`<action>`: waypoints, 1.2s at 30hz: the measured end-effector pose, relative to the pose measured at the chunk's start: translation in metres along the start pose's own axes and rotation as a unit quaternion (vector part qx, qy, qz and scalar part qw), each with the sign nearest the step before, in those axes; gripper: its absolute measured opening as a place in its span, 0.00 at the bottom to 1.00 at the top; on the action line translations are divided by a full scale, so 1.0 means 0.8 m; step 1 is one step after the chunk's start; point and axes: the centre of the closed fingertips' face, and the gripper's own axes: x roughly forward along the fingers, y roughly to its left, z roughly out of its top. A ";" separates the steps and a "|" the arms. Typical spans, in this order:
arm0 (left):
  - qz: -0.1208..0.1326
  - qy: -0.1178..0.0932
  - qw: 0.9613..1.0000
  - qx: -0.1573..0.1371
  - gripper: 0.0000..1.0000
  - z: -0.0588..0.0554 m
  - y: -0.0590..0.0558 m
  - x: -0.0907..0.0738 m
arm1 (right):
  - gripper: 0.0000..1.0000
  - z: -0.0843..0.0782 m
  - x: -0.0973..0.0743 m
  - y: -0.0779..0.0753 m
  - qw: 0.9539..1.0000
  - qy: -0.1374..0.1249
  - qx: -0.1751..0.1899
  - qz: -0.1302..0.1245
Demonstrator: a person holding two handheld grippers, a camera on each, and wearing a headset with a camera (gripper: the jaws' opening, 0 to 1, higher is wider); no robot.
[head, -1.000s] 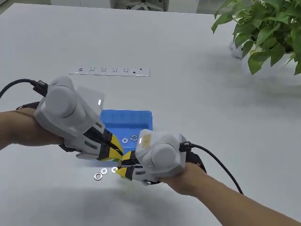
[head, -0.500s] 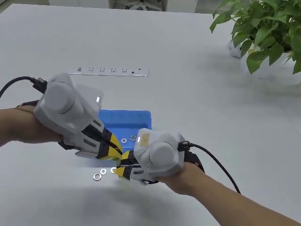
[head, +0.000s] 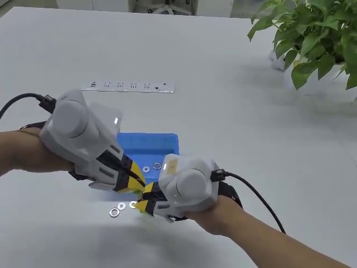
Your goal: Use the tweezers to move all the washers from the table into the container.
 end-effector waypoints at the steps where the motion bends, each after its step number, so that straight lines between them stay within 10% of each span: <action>1: 0.000 0.001 1.000 0.001 0.06 0.000 0.000 0.000 | 0.10 0.000 0.000 0.000 1.000 0.000 0.000 0.000; 36: 0.005 0.003 1.000 0.001 0.05 0.030 -0.015 -0.038 | 0.10 0.041 -0.031 0.012 1.000 -0.024 0.001 -0.004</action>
